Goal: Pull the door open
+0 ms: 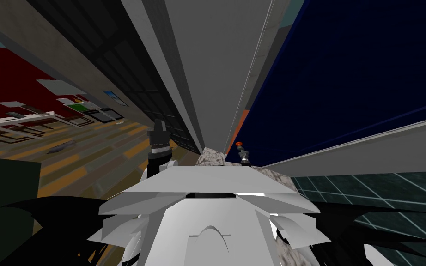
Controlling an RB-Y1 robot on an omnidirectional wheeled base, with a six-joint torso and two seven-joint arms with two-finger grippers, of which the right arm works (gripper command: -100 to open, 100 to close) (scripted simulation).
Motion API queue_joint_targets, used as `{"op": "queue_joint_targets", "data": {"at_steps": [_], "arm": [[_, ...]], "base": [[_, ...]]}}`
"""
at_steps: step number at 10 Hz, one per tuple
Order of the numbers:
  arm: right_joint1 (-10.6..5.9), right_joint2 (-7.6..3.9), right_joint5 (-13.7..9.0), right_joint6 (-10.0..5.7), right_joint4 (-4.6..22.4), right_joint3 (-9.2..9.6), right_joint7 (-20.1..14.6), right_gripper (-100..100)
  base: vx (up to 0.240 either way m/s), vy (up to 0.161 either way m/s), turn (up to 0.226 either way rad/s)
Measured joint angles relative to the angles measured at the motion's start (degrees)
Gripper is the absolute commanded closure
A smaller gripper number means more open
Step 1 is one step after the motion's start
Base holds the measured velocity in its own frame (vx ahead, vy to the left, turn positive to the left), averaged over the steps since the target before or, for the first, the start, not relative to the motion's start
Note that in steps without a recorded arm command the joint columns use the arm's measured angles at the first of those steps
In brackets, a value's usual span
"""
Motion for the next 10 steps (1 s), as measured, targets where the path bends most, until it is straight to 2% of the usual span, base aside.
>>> {"op": "queue_joint_targets", "data": {"at_steps": [2, 3, 4, 5, 6, 7, 8, 9, 10], "arm": [[1.29, 0.22, -0.2, 1.14, -2.4, -0.02, -0.4, 100], [0.98, 0.17, -0.9, 0.73, -1.7, 0.13, -1.4, 100], [1.02, -0.01, -1.9, 1.04, -1.9, 0.42, -2.9, 100], [0.52, -0.33, -2.3, 0.87, -1.1, 0.75, -4.5, 100], [0.8, -0.38, -3.1, 1.47, -1.9, 0.9, -6.0, 100], [0.55, -0.38, -3.5, 1.46, -1.5, 1.0, -6.9, 100], [-1.41, -0.58, -4.2, 0.15, 1.9, 1.38, -8.7, 100], [-1.44, -0.68, -4.6, 0.06, 2.0, 1.56, -9.8, 100], [-0.33, -0.52, -4.8, 1.1, -0.2, 1.5, -9.8, 100]], "base": [[-0.008, -0.004, 0.043], [-0.059, -0.02, 0.109], [-0.044, -0.019, 0.056], [-0.038, -0.003, 0.078], [-0.033, -0.005, 0.05], [-0.04, -0.014, 0.06], [-0.031, -0.009, 0.04], [-0.014, -0.002, 0.003], [-0.025, -0.007, 0.073]]}}
